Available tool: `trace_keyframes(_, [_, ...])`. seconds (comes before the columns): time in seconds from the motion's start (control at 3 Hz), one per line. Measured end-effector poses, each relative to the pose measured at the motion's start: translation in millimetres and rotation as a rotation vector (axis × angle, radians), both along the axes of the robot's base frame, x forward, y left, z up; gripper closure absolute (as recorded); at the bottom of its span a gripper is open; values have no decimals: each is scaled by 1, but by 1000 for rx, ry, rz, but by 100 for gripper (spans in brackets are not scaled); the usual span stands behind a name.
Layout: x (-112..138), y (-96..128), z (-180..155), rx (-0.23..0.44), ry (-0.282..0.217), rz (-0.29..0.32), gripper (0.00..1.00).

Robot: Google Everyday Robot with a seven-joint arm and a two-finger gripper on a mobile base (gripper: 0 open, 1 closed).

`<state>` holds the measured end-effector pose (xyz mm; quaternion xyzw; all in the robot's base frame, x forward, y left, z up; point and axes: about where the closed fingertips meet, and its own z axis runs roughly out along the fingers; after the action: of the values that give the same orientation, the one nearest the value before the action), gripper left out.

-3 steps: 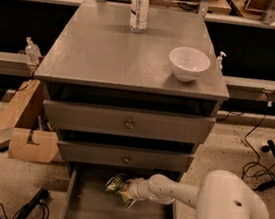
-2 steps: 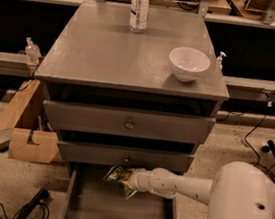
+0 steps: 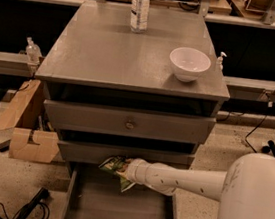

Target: Pick green jalapeno chip bag from bottom drawer and place on counter

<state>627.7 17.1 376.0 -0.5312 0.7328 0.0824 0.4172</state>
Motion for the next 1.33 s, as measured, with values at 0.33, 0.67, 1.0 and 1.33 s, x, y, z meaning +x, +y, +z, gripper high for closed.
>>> trace_keyframes(0.33, [0,0,0,0,0,0,100])
trace_keyframes(0.67, [0,0,0,0,0,0,100])
trace_keyframes(1.0, [-18,28,3,-11,23,94,100])
trace_keyframes(1.33, [-39,66,0,-21,50,240,100])
